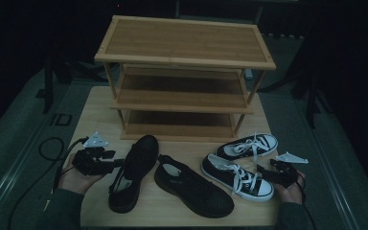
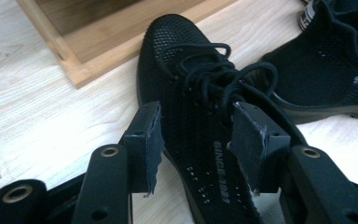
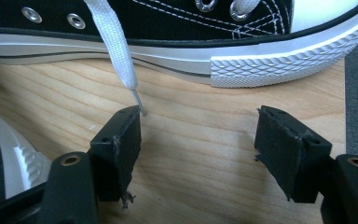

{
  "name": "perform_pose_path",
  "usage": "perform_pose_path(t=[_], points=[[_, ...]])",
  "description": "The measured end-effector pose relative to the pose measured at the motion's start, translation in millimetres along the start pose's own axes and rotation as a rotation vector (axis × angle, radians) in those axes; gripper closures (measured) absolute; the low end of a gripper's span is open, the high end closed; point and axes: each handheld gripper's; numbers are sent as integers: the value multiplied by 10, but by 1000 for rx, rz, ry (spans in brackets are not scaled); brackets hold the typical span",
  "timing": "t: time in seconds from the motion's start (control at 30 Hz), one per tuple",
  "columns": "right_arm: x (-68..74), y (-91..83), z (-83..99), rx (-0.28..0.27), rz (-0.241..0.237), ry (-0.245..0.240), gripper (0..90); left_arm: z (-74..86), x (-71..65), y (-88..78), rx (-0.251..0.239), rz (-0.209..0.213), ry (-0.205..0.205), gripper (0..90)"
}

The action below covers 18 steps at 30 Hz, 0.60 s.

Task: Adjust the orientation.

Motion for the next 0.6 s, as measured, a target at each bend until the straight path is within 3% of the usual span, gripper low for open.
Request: perform_pose_path(t=[0.33, 0.6], points=[[0, -1, 0, 0, 1, 0, 313, -14, -105, 19, 32, 24, 22, 538], [1, -1, 1, 0, 1, 1, 313, 62, -139, 109, 93, 27, 24, 587]])
Point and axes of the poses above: each handheld gripper's, and its own axes: y roughly forward along the jaws, z roughly out of its underside, x roughly to its left, and after that the axes turned 10 degrees about -x, right-handed
